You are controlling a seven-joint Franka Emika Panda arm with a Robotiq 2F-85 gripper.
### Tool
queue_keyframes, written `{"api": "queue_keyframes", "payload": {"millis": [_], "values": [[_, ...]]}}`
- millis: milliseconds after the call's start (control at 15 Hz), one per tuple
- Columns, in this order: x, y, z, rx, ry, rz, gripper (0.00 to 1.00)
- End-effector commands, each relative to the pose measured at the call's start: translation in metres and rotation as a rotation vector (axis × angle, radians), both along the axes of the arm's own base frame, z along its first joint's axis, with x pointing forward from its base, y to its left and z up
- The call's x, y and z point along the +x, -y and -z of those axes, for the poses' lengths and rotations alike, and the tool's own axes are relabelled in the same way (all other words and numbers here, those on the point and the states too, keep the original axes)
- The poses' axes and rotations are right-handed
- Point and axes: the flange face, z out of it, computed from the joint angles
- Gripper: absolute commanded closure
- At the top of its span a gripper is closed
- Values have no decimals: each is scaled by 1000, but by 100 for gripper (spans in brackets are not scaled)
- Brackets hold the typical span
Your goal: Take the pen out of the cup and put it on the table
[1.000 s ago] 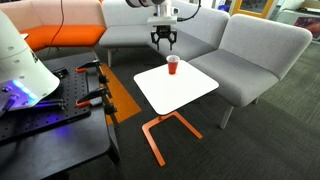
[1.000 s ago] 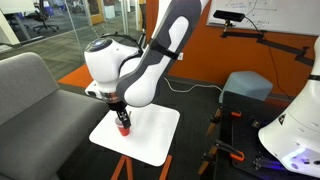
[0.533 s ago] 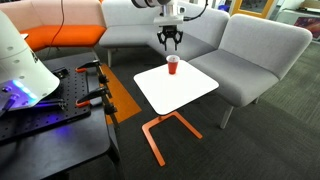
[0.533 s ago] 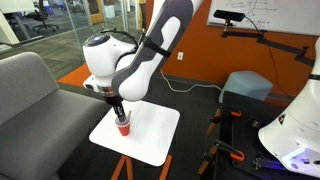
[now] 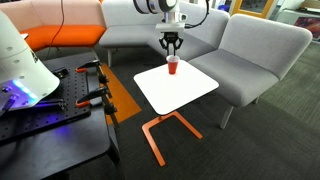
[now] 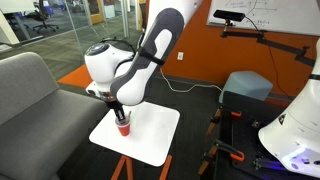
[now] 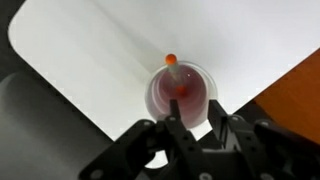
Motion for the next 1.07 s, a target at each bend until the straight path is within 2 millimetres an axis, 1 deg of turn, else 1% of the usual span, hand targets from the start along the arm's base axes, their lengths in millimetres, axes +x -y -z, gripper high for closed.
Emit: {"api": "queue_keyframes", "payload": {"millis": [0,67,133,267,467,667,733,1000], "values": [[10,1,2,0,-46,-3,65],[11,2,2,2,-56,-4,70],[13,3,4,1,-66,-5,67],[15,5,8,-11,-87,-6,66],[21,8,13,-21,-111,-9,67],[28,11,18,-32,-126,-17,72],[30,12,19,-33,-131,-24,70],[37,14,25,-41,-159,-33,70]]}}
